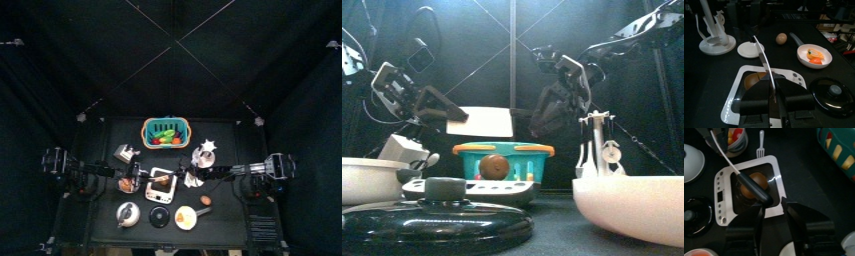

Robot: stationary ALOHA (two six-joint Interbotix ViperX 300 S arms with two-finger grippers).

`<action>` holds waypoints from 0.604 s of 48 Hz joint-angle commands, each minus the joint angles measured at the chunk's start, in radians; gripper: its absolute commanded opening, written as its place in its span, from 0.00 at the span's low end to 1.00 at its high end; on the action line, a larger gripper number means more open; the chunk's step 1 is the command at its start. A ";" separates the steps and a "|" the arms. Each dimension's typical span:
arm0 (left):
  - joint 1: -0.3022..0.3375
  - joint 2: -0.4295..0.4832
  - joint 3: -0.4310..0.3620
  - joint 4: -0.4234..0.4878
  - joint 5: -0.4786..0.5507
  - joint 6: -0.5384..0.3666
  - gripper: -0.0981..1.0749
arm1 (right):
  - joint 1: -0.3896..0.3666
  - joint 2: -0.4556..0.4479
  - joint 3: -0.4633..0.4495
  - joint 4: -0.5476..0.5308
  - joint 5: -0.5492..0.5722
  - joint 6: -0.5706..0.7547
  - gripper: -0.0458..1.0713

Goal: Adjust grip on cleaver

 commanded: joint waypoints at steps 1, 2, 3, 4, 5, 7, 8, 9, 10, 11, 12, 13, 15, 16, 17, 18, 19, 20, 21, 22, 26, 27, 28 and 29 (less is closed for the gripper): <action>-0.017 0.003 -0.008 0.012 -0.003 0.003 0.47 | -0.015 -0.028 -0.011 -0.021 0.012 0.002 0.71; -0.017 0.005 -0.006 0.012 -0.003 0.003 0.47 | -0.015 -0.028 -0.012 -0.025 0.015 0.002 0.71; -0.017 0.006 -0.006 0.012 -0.003 0.003 0.47 | -0.015 -0.028 -0.014 -0.029 0.017 0.002 0.71; -0.017 0.008 -0.006 0.011 -0.003 0.003 0.47 | -0.014 -0.028 -0.015 -0.031 0.015 0.002 0.70; -0.017 0.009 -0.006 0.012 -0.003 0.003 0.47 | -0.012 -0.028 -0.015 -0.034 0.015 0.002 0.70; -0.017 0.011 -0.006 0.011 -0.003 0.003 0.47 | -0.012 -0.028 -0.017 -0.038 0.012 0.002 0.70; -0.017 0.011 -0.006 0.011 -0.003 0.005 0.47 | -0.011 -0.028 -0.018 -0.041 0.009 0.002 0.70; -0.017 0.011 -0.006 0.012 -0.003 0.005 0.47 | -0.008 -0.028 -0.020 -0.043 0.006 0.002 0.70; -0.017 0.012 -0.006 0.011 -0.003 0.005 0.47 | -0.005 -0.026 -0.020 -0.044 0.000 0.002 0.70; -0.017 0.011 -0.006 0.011 -0.003 0.005 0.47 | -0.002 -0.026 -0.020 -0.048 -0.008 0.002 0.70; -0.017 0.011 -0.006 0.011 -0.003 0.005 0.47 | 0.000 -0.026 -0.018 -0.049 -0.015 0.002 0.70; -0.015 0.011 -0.006 0.011 -0.003 0.006 0.47 | 0.006 -0.026 -0.015 -0.054 -0.029 0.000 0.71; -0.014 0.011 -0.006 0.011 -0.003 0.006 0.47 | 0.011 -0.026 -0.014 -0.064 -0.046 0.000 0.71; -0.012 0.011 -0.006 0.012 -0.003 0.008 0.47 | 0.015 -0.026 -0.014 -0.071 -0.057 0.000 0.72; -0.012 0.011 -0.008 0.012 -0.003 0.008 0.47 | 0.018 -0.026 -0.014 -0.078 -0.066 0.000 0.72; -0.011 0.011 -0.006 0.012 -0.003 0.008 0.47 | 0.023 -0.026 -0.012 -0.084 -0.075 0.002 0.72; -0.009 0.011 -0.008 0.012 -0.002 0.008 0.47 | 0.028 -0.026 -0.012 -0.089 -0.081 0.002 0.72; -0.008 0.011 -0.008 0.012 -0.003 0.008 0.47 | 0.031 -0.026 -0.011 -0.092 -0.087 0.002 0.73; -0.006 0.011 -0.009 0.011 -0.003 0.008 0.47 | 0.037 -0.026 -0.011 -0.097 -0.091 0.002 0.73; -0.002 0.011 -0.008 0.012 -0.003 0.009 0.47 | 0.040 -0.026 -0.011 -0.098 -0.094 0.002 0.73; 0.009 0.011 -0.009 0.012 -0.003 0.009 0.47 | 0.043 -0.029 -0.003 -0.098 -0.094 0.002 0.76; 0.012 0.011 -0.009 0.012 -0.003 0.009 0.47 | 0.044 -0.031 0.000 -0.097 -0.094 0.002 0.76; 0.014 0.011 -0.009 0.012 -0.003 0.009 0.47 | 0.044 -0.032 0.003 -0.097 -0.094 0.002 0.77; 0.017 0.011 -0.011 0.012 -0.003 0.009 0.47 | 0.043 -0.035 0.006 -0.095 -0.094 0.002 0.78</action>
